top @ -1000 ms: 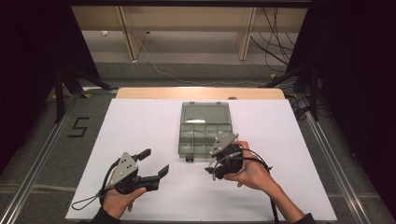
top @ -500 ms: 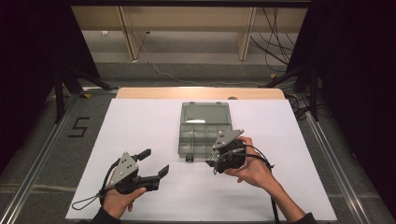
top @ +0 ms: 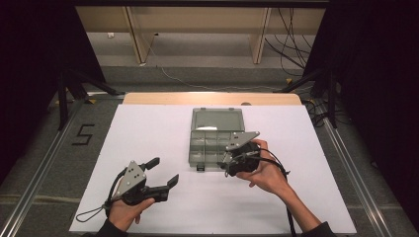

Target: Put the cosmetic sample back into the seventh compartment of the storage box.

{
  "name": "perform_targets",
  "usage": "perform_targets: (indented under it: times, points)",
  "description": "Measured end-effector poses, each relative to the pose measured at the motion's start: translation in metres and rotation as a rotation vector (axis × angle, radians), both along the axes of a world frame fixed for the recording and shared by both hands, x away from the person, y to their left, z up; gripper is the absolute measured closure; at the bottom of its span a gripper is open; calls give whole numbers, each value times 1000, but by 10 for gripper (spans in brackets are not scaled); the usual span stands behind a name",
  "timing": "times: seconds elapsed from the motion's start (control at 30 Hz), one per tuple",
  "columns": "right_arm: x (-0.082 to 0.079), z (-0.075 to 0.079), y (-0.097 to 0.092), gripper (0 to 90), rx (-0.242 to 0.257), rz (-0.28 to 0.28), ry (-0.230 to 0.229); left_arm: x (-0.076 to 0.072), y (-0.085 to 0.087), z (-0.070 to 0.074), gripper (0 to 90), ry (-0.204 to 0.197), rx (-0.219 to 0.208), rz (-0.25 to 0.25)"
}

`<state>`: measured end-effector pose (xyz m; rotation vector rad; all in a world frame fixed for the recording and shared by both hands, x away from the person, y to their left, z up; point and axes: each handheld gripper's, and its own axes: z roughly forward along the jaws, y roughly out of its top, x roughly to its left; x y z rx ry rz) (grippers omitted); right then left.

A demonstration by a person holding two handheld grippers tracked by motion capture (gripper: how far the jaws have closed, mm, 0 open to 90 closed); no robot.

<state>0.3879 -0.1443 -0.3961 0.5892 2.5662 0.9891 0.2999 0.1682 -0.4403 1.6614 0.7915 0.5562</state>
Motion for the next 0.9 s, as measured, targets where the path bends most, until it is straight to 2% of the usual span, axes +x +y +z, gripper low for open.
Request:
perform_targets:
  times: [0.07, 0.4, 0.57, 0.6, 0.63, 0.67, 0.7, 0.77, 0.9]
  points:
    - [3, 1, 0, 399, 9, -3, -13, 0, 0, 0, 159, 0, -1, 0]
    - [12, -1, 1, 399, 17, -33, -23, 0, 0, 0, 159, 0, -1, 0]
    - [16, -3, 0, 399, 13, -35, -9, 0, 0, 0, 159, 0, 0, -1]
    - [17, -3, 0, 399, 14, -45, -20, 0, 0, 0, 159, 0, 0, 0]
    - [17, -3, 0, 399, 9, -43, -1, 0, 0, 0, 159, 0, -1, 0]
    - [20, -6, 0, 399, 9, -58, -22, 0, 0, 0, 159, -1, 2, -1]
    - [20, -6, 0, 399, 9, -58, -22, 0, 0, 0, 159, -1, 1, -1]
    - [22, -7, 0, 399, 5, -55, 0, 0, 0, 0, 159, 1, -1, 0]
    - [24, -10, 1, 399, 7, -79, 10, 0, 0, 0, 159, -2, 1, -1]
